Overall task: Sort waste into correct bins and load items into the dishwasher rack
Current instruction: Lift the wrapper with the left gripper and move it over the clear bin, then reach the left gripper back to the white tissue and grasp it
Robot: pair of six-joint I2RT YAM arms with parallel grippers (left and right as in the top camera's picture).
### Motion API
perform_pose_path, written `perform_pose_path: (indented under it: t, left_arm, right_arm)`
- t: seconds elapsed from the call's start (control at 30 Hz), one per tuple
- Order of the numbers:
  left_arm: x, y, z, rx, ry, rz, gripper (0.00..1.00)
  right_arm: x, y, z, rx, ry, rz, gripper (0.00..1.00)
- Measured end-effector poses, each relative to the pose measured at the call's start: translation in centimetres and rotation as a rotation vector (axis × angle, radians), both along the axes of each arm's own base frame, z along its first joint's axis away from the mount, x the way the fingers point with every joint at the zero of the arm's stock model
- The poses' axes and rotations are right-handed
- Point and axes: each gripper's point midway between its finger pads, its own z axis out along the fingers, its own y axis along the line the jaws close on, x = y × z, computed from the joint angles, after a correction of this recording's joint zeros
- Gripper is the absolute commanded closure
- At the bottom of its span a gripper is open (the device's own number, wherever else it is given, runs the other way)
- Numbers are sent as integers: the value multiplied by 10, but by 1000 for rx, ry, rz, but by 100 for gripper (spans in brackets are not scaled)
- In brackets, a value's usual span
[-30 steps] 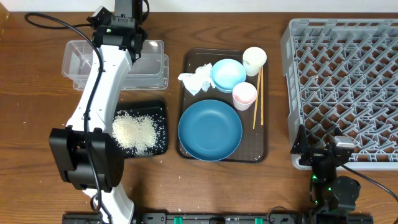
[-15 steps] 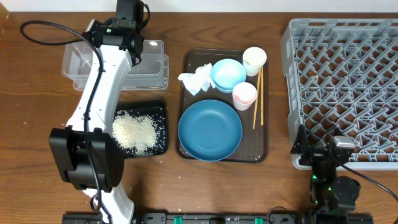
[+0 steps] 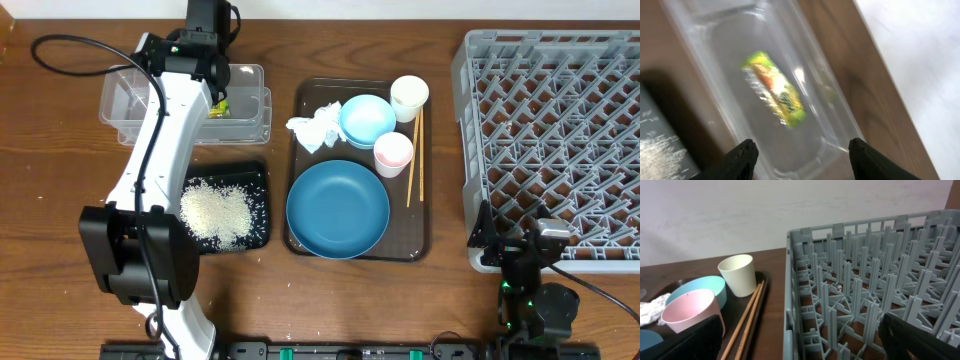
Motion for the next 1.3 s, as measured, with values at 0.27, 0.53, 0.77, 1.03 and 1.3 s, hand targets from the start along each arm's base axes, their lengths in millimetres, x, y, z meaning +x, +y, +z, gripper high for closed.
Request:
perform_pose_path:
  t: [0.27,0.53,0.77,1.03,1.3]
  left_arm:
    - [17,-70,2,-12,17,-491,53]
    - [-2,-166,1,91,48,-962,51]
    - [-11,-200,-23,227,120,-1160,47]
    - [3,-196,-108,281,286,-1234,48]
    - [5,-197,-130,332,327,-1318,47]
  right_arm:
    - [0,0,0,0,0,0,1]
    - [0,0,0,0,0,0,1]
    - [0,0,0,0,0,0,1]
    - [0,0,0,0,0,0,1]
    - [0,0,0,0,0,0,1]
